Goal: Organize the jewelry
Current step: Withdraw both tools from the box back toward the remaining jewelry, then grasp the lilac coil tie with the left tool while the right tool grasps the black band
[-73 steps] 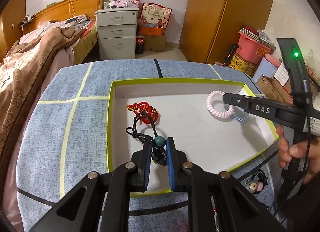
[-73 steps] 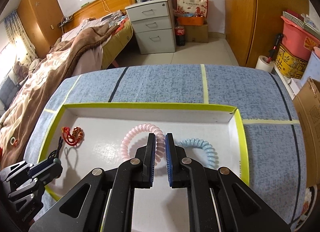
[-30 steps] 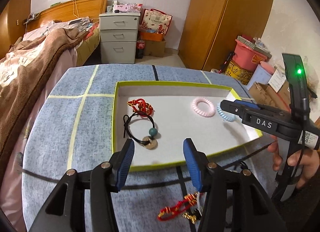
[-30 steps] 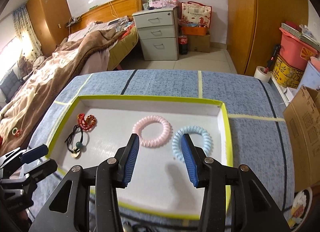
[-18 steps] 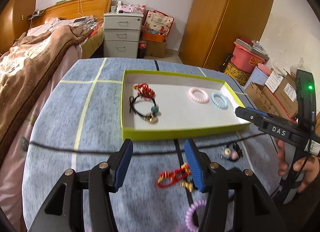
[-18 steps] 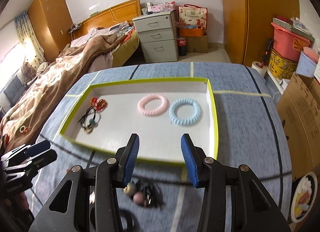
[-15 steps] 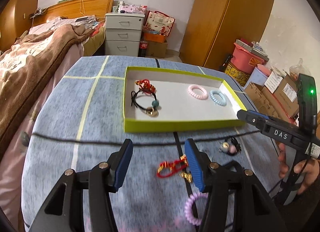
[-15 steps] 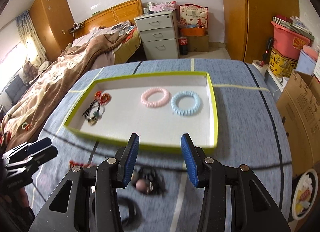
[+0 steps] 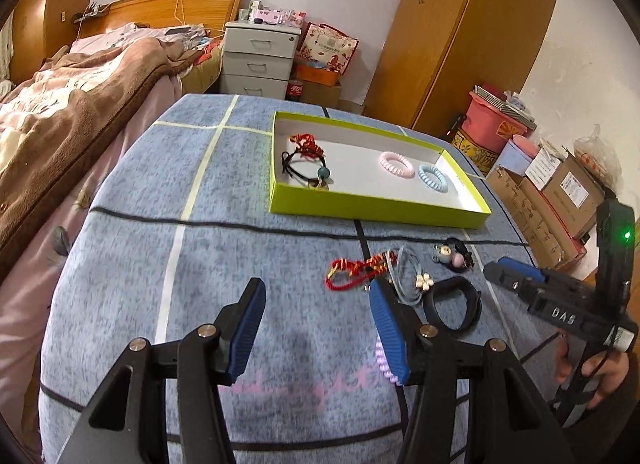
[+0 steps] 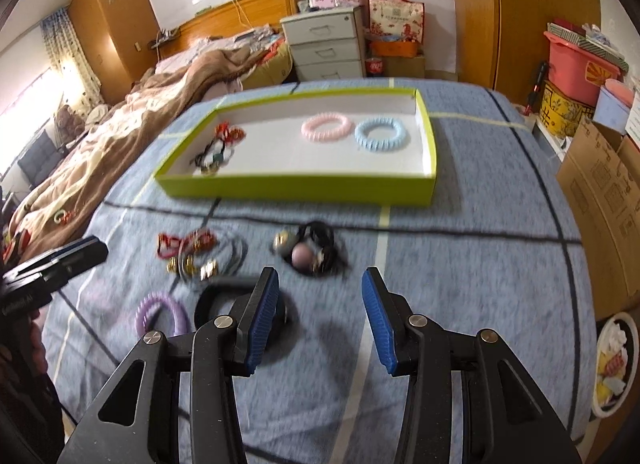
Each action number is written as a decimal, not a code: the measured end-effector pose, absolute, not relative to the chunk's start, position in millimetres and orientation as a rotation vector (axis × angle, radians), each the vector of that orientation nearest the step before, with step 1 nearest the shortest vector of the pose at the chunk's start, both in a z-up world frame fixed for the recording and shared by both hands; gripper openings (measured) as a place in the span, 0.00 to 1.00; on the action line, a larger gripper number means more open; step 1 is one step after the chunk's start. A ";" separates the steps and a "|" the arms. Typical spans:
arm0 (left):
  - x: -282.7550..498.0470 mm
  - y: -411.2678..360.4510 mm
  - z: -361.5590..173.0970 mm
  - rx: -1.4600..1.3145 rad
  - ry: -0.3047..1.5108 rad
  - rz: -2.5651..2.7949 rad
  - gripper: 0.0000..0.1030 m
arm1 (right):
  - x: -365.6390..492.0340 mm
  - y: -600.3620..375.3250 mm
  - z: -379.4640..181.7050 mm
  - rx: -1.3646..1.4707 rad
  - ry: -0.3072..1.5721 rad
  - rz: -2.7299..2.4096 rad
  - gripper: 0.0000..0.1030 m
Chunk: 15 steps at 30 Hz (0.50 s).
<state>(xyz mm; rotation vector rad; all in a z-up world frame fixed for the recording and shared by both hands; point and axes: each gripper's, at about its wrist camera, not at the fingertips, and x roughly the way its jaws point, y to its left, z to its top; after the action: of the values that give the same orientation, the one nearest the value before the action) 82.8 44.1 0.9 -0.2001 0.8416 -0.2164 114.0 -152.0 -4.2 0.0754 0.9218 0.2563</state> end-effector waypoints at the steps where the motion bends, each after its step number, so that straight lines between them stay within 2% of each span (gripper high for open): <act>1: 81.0 44.2 -0.6 -0.200 0.845 -0.215 0.55 | 112.4 -150.3 -6.6 0.072 0.929 0.263 0.43; 15: 61.0 50.9 -12.8 -0.212 0.867 -0.221 0.55 | 111.3 -122.2 -21.0 0.030 0.987 0.311 0.43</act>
<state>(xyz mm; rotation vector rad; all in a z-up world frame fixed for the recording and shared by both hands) 61.0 50.9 -12.8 -0.2121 0.8672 -0.2211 111.3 -122.2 -21.0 0.0301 0.9875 0.3107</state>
